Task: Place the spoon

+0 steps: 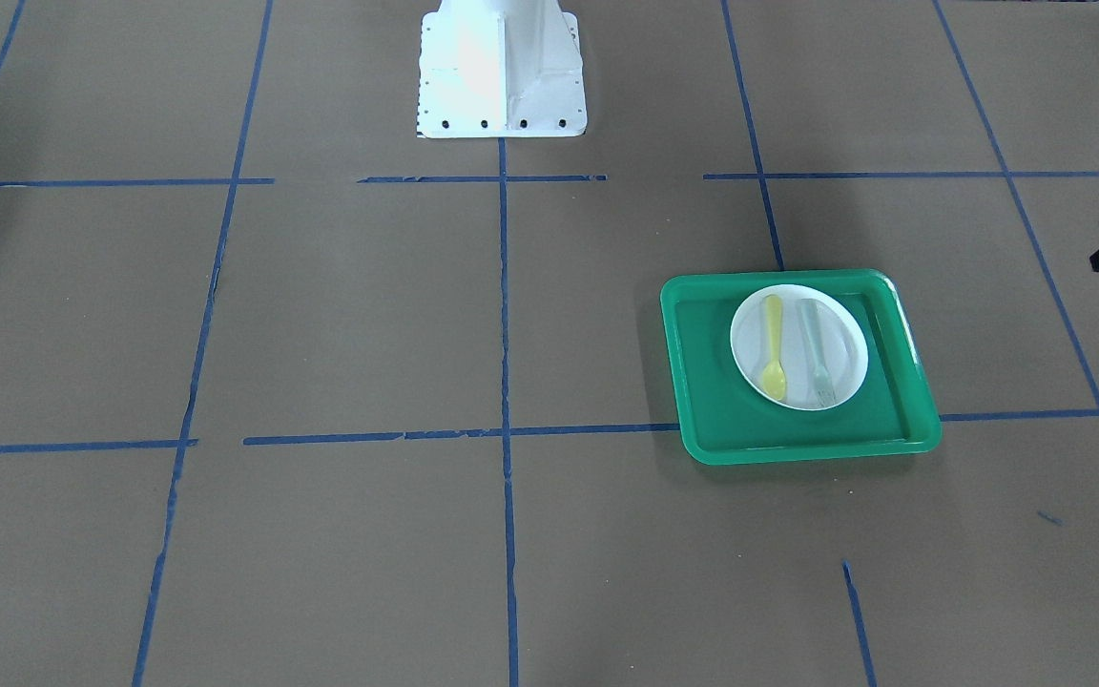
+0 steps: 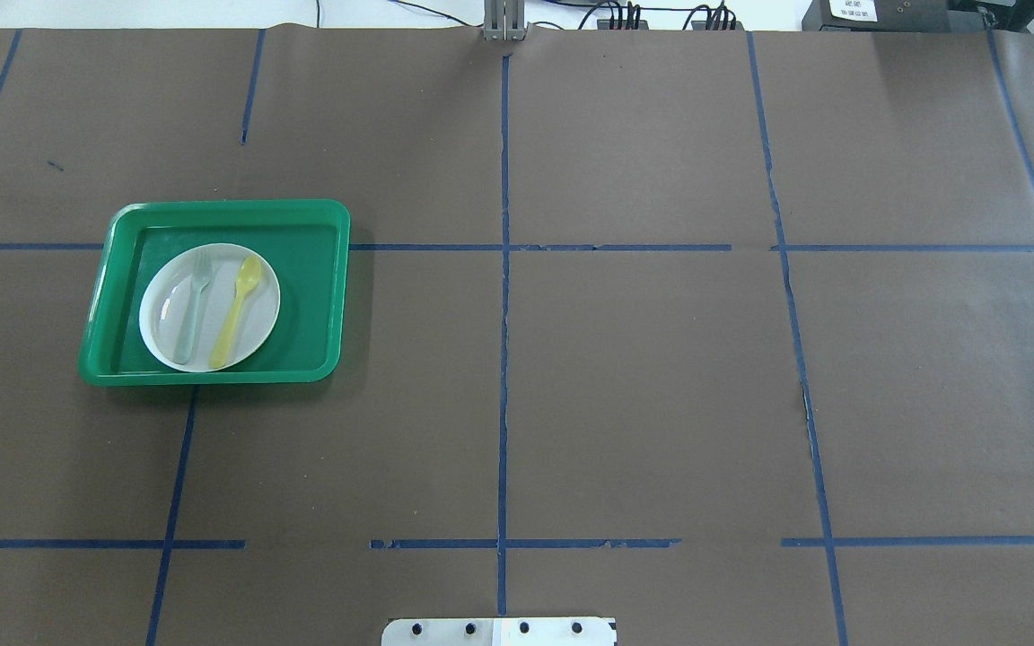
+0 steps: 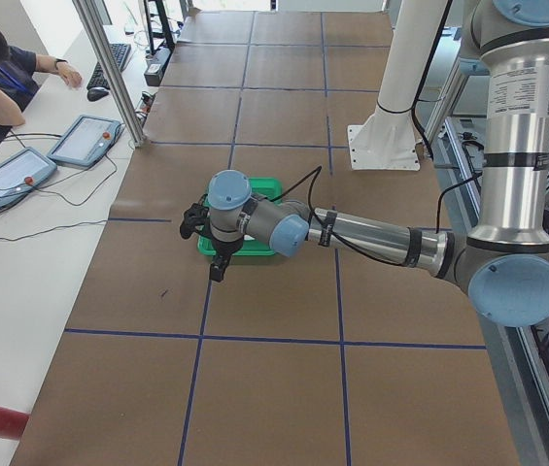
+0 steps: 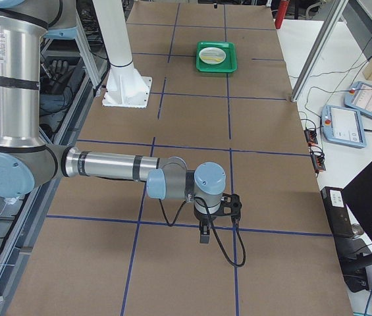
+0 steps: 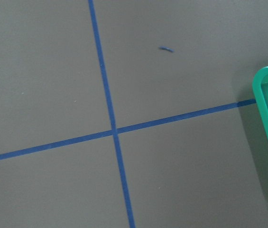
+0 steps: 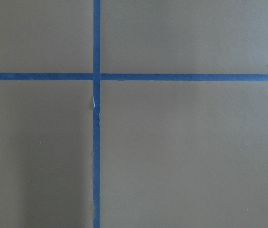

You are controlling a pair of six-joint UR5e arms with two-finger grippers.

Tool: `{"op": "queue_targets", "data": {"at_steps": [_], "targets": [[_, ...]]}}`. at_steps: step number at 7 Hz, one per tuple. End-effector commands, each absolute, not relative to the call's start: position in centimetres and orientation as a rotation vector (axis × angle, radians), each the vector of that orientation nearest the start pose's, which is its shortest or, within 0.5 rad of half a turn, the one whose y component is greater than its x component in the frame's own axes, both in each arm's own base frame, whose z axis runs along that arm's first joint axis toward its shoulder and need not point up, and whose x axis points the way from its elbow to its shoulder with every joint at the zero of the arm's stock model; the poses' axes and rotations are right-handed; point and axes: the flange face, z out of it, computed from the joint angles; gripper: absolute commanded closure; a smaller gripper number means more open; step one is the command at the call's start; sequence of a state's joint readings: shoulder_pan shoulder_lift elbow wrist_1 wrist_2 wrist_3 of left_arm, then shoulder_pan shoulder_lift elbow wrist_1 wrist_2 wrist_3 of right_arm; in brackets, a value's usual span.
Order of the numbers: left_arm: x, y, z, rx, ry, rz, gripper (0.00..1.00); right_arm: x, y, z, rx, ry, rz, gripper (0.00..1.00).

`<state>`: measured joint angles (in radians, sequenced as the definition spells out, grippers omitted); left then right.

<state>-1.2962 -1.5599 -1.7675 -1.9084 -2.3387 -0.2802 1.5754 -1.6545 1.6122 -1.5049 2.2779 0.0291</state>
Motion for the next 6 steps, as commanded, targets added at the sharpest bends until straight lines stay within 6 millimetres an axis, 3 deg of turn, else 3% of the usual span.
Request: {"op": "queue_targets", "data": {"at_steps": [1, 3, 5, 6], "targets": [[19.2, -50.5, 49.7, 0.260, 0.832, 0.183, 0.00, 7.1, -45.8, 67.6, 0.015, -0.707, 0.024, 0.00], [25.2, -50.2, 48.2, 0.275, 0.874, 0.169, 0.00, 7.1, -45.8, 67.6, 0.015, -0.707, 0.024, 0.00], [31.1, -50.7, 45.0, 0.327, 0.896, 0.155, 0.00, 7.1, -45.8, 67.6, 0.013, -0.707, 0.024, 0.00], [32.2, -50.8, 44.5, 0.344, 0.888, 0.160, 0.04, 7.1, -45.7, 67.6, 0.013, -0.706, 0.024, 0.00]]}}
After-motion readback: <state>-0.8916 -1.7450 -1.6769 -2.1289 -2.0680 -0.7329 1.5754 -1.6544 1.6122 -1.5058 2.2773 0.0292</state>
